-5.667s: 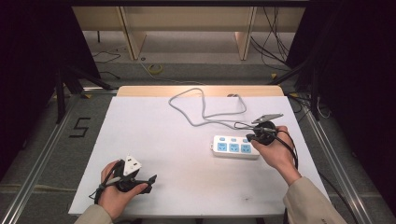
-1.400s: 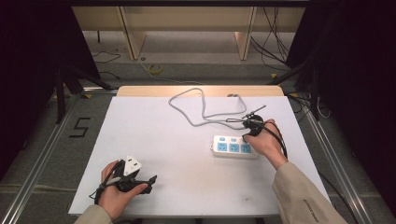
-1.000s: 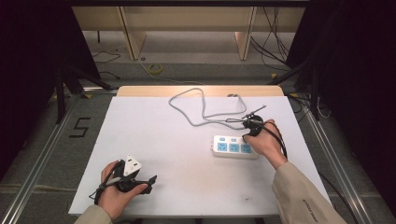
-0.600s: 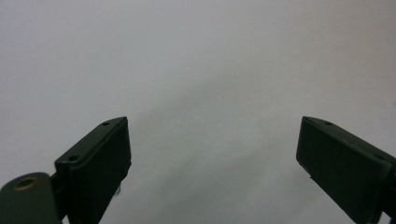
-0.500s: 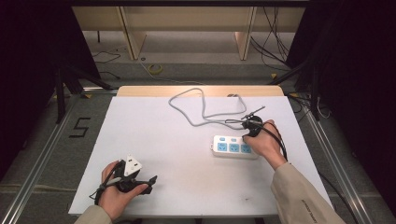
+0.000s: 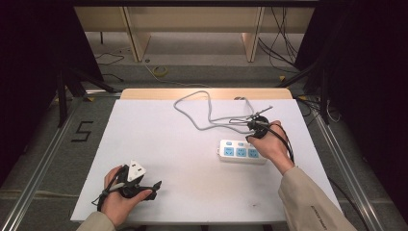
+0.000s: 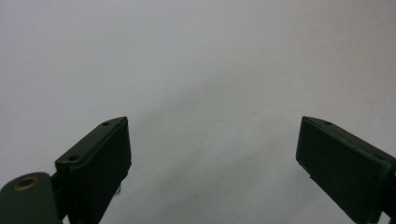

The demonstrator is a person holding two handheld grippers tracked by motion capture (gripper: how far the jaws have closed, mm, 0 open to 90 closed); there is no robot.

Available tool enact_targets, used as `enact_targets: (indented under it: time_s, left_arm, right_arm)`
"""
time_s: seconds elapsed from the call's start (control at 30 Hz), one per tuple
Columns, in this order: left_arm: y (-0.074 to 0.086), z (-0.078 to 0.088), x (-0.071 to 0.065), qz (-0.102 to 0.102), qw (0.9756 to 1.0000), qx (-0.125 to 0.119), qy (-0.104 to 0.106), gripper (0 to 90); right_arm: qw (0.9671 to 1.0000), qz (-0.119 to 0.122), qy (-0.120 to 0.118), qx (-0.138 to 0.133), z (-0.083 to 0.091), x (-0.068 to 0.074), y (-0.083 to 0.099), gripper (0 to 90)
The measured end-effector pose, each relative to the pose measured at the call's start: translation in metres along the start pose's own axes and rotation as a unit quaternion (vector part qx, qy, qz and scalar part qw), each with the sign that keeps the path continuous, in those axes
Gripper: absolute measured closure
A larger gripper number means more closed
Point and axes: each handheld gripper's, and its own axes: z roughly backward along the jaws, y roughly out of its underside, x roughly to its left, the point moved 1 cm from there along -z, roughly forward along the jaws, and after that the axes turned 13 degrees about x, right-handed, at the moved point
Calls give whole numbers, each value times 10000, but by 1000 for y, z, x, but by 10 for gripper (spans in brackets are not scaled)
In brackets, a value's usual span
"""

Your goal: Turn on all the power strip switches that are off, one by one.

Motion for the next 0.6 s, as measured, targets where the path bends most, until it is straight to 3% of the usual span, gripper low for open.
enact_targets:
  time_s: [0.6]
  left_arm:
    - [0, 0, 1, 7, 10000, -8, -7, 104]
  right_arm:
    - [9999, 89, -88, 55, -5, 9, -9, 900]
